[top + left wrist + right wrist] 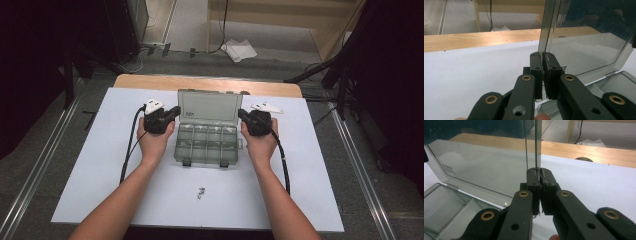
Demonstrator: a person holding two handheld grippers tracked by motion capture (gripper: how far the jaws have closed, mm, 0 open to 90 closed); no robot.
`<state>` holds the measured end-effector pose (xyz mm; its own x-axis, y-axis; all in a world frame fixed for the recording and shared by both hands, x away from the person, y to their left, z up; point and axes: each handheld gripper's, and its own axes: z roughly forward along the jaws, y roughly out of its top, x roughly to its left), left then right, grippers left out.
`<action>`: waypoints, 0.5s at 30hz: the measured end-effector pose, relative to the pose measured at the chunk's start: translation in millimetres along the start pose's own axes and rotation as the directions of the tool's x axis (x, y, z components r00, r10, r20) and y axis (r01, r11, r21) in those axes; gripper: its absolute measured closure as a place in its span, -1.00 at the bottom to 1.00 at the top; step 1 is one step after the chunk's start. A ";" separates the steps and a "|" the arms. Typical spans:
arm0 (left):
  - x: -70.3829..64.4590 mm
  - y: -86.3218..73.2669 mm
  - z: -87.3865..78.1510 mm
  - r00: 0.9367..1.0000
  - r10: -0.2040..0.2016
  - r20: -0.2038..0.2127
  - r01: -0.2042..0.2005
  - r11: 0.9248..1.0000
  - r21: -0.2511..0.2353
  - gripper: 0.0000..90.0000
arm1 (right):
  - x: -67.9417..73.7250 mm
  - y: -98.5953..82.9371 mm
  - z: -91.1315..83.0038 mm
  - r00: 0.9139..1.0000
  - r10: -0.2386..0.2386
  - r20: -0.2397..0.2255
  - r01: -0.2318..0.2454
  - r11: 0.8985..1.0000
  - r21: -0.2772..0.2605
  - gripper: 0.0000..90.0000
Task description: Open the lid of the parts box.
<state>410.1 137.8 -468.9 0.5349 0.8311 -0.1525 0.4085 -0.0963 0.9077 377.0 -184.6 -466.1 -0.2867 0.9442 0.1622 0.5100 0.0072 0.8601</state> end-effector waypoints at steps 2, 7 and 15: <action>0.6 0.2 2.1 1.000 -0.001 -0.003 0.001 1.000 0.001 0.90 | -0.6 0.0 1.0 1.000 -0.003 0.001 0.003 1.000 -0.004 0.97; 5.1 -2.0 8.8 0.999 -0.039 0.002 0.039 0.999 0.018 0.89 | -2.0 2.1 6.1 1.000 0.021 0.004 -0.021 1.000 0.001 0.97; 5.1 -2.3 11.4 1.000 -0.022 -0.010 0.022 0.999 0.029 0.92 | -3.0 0.8 9.2 0.999 0.041 0.002 -0.041 0.999 -0.004 0.95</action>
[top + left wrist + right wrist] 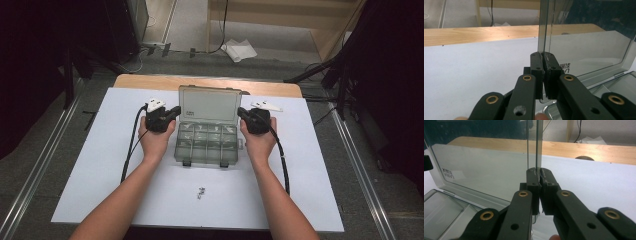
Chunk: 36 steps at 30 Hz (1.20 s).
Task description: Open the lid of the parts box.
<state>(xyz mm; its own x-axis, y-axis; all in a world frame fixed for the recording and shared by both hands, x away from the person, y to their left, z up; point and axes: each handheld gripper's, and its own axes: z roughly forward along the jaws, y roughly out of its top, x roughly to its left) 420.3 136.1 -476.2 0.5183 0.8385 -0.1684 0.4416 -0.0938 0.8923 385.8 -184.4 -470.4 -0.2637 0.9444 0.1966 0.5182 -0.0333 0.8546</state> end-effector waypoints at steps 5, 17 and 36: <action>1.6 0.6 1.6 1.000 0.000 0.005 0.000 1.000 0.004 0.92 | -0.8 -6.0 7.2 1.000 -0.001 0.009 0.000 0.999 0.040 0.91; 9.0 -5.4 11.4 0.998 -0.058 0.010 0.057 0.997 0.052 0.85 | -4.7 -2.1 18.0 1.000 0.024 0.008 -0.025 0.997 0.072 0.97; 16.8 -12.1 24.8 0.996 -0.090 -0.001 0.089 0.990 0.110 0.96 | -15.2 -8.1 40.3 0.999 0.049 -0.005 -0.047 0.987 0.155 1.00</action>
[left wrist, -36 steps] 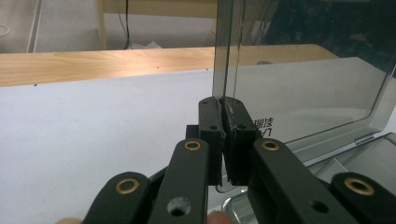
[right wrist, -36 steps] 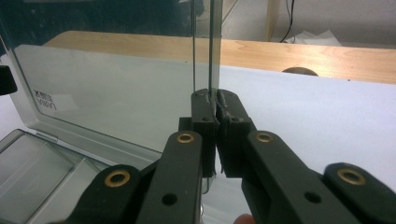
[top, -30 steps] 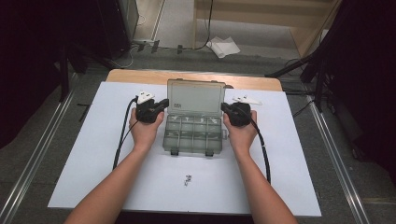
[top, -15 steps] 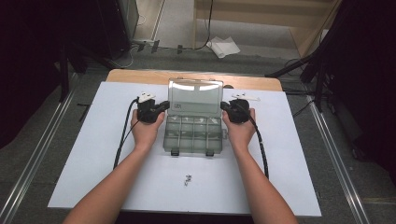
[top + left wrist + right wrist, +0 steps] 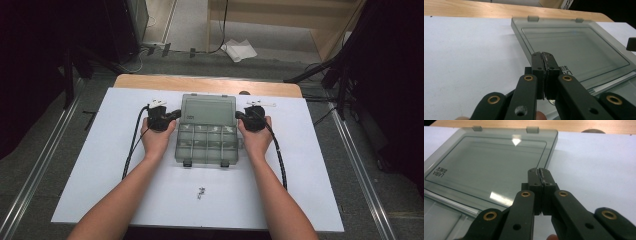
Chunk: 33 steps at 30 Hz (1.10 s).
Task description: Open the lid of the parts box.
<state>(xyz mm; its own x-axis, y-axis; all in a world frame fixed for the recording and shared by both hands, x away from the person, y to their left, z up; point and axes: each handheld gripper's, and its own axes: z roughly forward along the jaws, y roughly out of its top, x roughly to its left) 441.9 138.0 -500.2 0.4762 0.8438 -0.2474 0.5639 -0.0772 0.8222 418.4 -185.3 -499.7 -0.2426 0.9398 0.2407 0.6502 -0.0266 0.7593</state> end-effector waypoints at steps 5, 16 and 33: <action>0.2 -0.6 0.2 1.000 0.005 -0.002 -0.005 1.000 0.007 0.96 | -1.0 -1.8 2.2 1.000 -0.008 -0.002 0.008 1.000 0.006 1.00; -1.3 4.5 -22.2 0.999 0.041 -0.033 -0.041 0.999 -0.025 0.28 | 1.4 -0.4 -19.9 0.995 -0.086 -0.050 0.083 0.994 -0.065 0.25; -12.6 -7.6 -65.8 0.996 0.094 -0.002 -0.094 0.992 -0.083 -0.49 | 15.9 -17.6 -53.5 0.979 -0.176 -0.099 0.166 0.981 -0.106 -0.93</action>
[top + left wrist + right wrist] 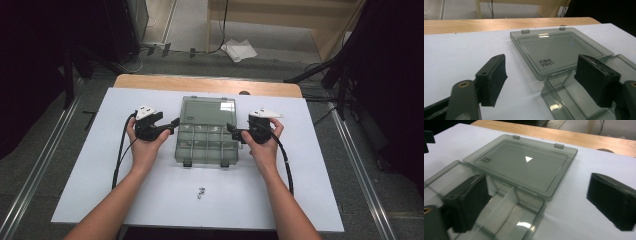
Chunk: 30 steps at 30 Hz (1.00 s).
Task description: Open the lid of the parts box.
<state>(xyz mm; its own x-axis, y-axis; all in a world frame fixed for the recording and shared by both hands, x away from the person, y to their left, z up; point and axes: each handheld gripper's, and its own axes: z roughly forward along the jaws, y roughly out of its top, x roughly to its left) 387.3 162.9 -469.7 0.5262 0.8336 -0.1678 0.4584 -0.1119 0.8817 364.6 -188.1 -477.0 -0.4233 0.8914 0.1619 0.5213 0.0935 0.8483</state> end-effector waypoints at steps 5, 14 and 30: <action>-5.6 -4.8 -16.9 0.999 0.034 0.005 -0.034 0.999 -0.009 -0.62 | 3.2 -6.4 -11.8 1.000 -0.004 -0.009 0.004 1.000 -0.012 -0.99; -11.4 -15.8 -42.3 0.997 0.069 0.033 -0.069 0.997 -0.029 -1.00 | 7.1 -20.3 -32.1 1.000 -0.012 -0.022 0.011 1.000 -0.027 -1.00; -16.3 -44.3 -70.2 0.995 0.093 0.033 -0.092 0.995 -0.028 -1.00 | 8.2 -47.7 -66.1 0.999 -0.002 -0.041 0.000 0.999 -0.043 -1.00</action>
<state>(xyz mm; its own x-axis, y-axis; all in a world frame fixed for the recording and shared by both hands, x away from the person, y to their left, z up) 308.1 192.3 -475.1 0.5898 0.8014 -0.0997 0.3881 -0.1730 0.9052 287.3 -214.5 -482.8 -0.4547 0.8721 0.1806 0.4886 0.0747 0.8693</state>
